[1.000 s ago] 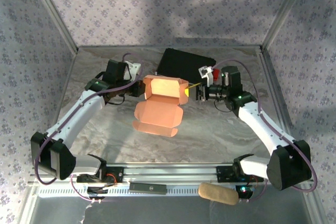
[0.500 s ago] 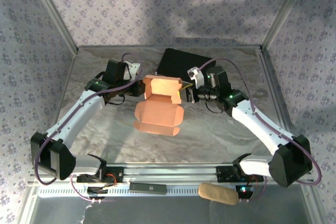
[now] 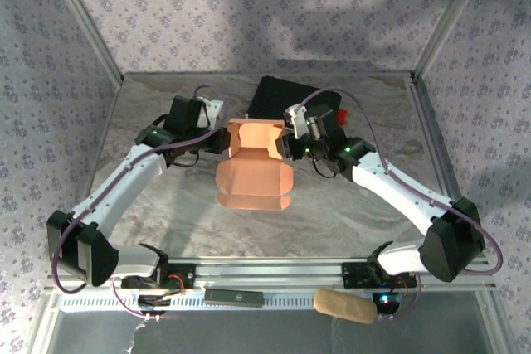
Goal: Fold the paper box
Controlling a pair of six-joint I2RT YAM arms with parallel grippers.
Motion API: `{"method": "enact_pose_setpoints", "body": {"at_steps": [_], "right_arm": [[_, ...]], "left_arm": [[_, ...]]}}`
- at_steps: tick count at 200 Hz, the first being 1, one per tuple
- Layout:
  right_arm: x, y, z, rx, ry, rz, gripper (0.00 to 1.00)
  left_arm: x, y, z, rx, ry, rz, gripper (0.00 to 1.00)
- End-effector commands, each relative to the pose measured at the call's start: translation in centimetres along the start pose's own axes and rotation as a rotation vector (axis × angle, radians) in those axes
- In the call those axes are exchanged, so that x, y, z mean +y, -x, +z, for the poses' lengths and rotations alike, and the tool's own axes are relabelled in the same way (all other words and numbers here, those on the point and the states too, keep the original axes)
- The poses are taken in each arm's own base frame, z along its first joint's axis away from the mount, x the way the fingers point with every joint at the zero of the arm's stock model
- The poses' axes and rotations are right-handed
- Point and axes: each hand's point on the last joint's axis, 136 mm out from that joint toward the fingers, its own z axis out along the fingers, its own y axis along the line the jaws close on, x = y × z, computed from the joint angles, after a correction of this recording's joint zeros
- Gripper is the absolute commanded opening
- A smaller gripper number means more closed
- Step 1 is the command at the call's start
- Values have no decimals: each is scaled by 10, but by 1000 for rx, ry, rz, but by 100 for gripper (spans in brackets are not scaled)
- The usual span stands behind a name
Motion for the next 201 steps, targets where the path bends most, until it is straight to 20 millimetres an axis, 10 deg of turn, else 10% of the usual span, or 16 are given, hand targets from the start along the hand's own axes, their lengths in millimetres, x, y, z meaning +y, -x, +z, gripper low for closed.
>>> {"method": "enact_pose_setpoints", "body": {"at_steps": [1,103,159,201], "right_arm": [[0,10,1,-16,-86,-8,28],[-9,9,21,18,-422,51,0],[-8,-2,21,86,-668,3,0],[9,0,33,70,-544,20,1]], "left_arm": [[-17,5,-7,-34,-54,21,0],[-20,4,-2,-30,-51,27,0],[-17,3,2,-29,-30,18,0],[-18,2,2,-31,-33,19,0]]}}
